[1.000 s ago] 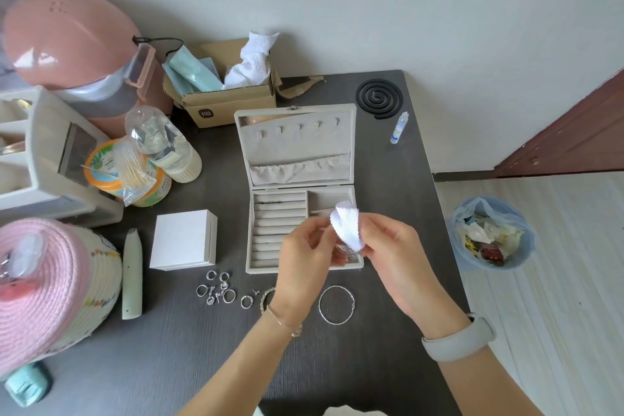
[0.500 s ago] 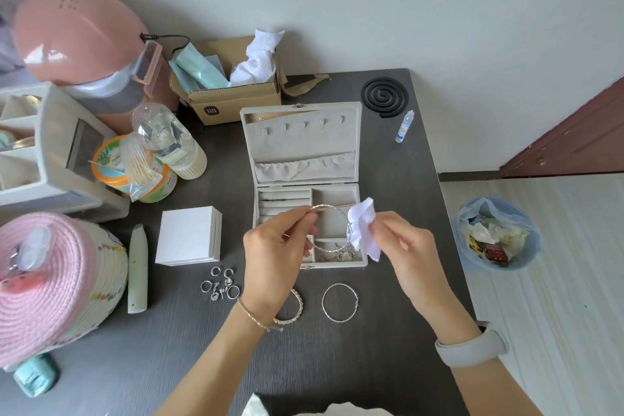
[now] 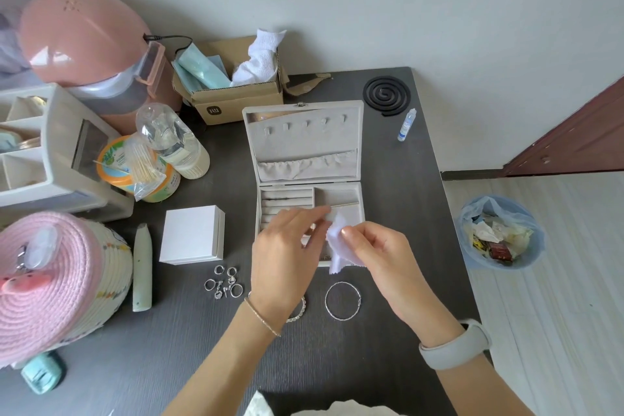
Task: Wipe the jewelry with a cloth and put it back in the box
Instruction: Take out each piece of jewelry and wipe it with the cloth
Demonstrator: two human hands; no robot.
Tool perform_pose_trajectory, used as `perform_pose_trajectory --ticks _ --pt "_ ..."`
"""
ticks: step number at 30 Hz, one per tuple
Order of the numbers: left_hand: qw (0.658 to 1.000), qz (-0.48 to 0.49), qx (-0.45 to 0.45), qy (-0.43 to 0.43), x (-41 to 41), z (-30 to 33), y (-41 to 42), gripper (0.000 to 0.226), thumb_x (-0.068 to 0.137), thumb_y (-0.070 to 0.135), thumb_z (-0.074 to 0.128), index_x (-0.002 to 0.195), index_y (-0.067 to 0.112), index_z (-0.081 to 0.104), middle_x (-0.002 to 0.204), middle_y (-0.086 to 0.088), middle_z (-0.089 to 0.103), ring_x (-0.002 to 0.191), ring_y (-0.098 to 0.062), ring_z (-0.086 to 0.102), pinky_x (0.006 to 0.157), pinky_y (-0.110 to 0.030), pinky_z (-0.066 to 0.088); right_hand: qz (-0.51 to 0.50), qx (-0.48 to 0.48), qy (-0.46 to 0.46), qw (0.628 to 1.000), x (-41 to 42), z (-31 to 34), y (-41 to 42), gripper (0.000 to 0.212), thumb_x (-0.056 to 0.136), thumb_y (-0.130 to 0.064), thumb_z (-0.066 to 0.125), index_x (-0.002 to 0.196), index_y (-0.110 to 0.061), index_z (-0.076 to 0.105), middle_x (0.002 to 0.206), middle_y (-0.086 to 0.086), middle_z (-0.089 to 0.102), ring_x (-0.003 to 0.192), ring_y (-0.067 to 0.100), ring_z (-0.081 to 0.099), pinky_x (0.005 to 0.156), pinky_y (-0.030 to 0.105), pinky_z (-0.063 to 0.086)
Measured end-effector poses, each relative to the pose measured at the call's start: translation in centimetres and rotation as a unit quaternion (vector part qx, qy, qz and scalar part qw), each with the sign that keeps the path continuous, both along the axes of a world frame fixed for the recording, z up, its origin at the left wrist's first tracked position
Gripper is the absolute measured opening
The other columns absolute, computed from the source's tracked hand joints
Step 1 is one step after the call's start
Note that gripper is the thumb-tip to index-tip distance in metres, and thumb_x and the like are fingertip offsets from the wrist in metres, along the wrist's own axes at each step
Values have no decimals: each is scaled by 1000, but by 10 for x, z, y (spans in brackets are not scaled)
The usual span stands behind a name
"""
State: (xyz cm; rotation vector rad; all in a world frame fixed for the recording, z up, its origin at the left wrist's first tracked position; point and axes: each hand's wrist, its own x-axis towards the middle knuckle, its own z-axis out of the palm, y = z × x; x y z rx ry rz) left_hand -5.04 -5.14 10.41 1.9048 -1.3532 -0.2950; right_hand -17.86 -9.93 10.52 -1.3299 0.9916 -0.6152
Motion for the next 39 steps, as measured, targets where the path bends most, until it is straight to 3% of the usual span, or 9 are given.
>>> perform_pose_trajectory --ticks 4,8,12,16,24,28,30,35,39 --pt "998 -33 -33 -35 4 -5 -2 22 78 21 52 83 15 72 68 3 68 58 -10 52 54 -26 46 17 42 -8 999 0 0 4 42 87 -37 56 51 -15 48 54 8 42 61 15 38 66 30 33" --pt "991 -87 2 100 2 -1 -3 21 78 18 58 93 15 71 82 3 70 72 -9 60 65 -7 46 8 123 -50 991 -2 5 2 54 93 -24 47 39 -27 56 59 27 26 62 29 41 67 29 42" --pt "992 -49 14 114 1 -6 -2 19 73 20 64 88 13 73 74 8 69 70 -7 60 64 -6 45 -13 165 -81 983 -9 0 -1 36 75 -25 60 63 8 56 61 13 41 58 18 47 57 14 44" --pt "997 25 -23 75 2 -8 -4 6 73 15 65 76 12 69 66 14 61 65 -4 57 59 -7 43 -23 171 -105 979 -8 -6 1 33 76 -22 65 55 1 54 57 10 44 56 15 41 58 22 41" --pt "998 33 -44 -21 0 -14 0 8 79 18 58 80 13 64 68 3 67 65 -11 53 55 -20 44 -80 169 -89 978 -1 -7 1 12 84 -12 60 79 -11 71 77 7 67 79 20 62 80 32 48" --pt "996 48 -17 71 1 -8 2 13 77 8 66 89 12 69 74 9 64 71 -6 58 62 -9 46 -115 138 -64 982 -1 -6 2 28 88 -10 54 64 -15 69 67 6 60 71 18 54 80 34 46" --pt "981 90 21 172 -1 -3 1 12 79 6 66 81 17 69 67 10 64 59 -5 60 61 -17 51 -124 111 -34 985 0 -8 4 27 88 -13 55 66 -19 69 64 -2 60 70 12 52 75 30 44" --pt "870 173 72 457 -6 -3 0 15 83 -1 61 76 12 63 55 5 59 45 -5 55 55 -21 54 -100 146 -47 983 3 -9 6 18 89 -16 54 77 -14 68 75 0 64 80 17 55 81 33 45" --pt "971 78 89 208 -1 -8 9 9 80 9 66 84 17 62 69 11 61 61 -2 57 63 -16 48 -42 118 7 992 -2 -8 -2 21 86 -15 58 65 -12 61 58 -7 55 66 13 45 73 31 36"
